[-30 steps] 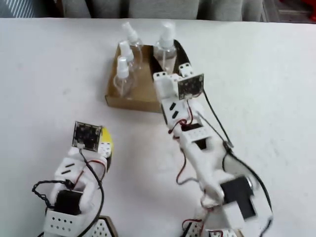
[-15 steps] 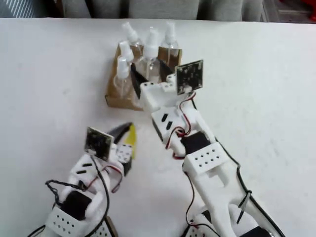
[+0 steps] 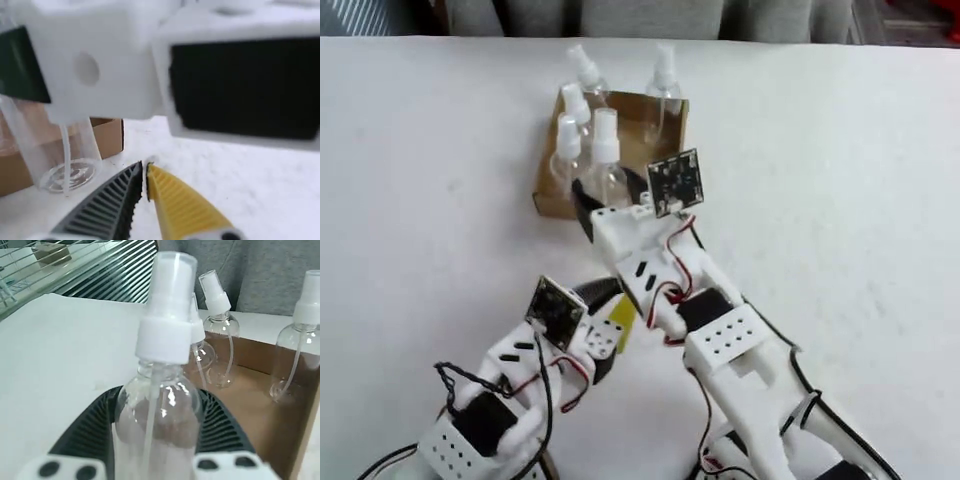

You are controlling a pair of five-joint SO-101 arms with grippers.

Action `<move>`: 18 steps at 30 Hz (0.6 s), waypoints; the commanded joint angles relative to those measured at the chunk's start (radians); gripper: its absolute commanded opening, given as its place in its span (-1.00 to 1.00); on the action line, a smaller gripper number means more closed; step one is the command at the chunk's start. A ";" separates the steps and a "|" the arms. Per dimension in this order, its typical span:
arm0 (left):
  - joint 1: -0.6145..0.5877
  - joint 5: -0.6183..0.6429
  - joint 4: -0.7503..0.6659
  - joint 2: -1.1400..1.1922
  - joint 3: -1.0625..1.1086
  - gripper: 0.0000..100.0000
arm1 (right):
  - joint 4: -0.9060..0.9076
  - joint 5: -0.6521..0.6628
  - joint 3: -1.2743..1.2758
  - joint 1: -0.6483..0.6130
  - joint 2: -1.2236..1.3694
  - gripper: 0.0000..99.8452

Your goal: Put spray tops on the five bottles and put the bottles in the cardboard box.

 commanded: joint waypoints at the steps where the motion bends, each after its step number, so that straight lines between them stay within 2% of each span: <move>1: -0.035 0.006 -0.029 -0.010 -0.003 -0.96 | 0.107 -0.002 -0.018 -0.008 -0.097 -0.97; 11: -0.042 0.006 -0.025 -0.010 -0.003 -0.96 | 0.545 -0.009 -0.017 -0.016 -0.441 -0.97; 15: -0.044 0.006 -0.023 -0.010 -0.003 -0.96 | 0.650 -0.006 -0.014 -0.042 -0.518 -0.97; 18: -0.044 0.006 -0.023 -0.010 -0.003 -0.96 | 0.662 -0.003 -0.012 -0.047 -0.538 -0.97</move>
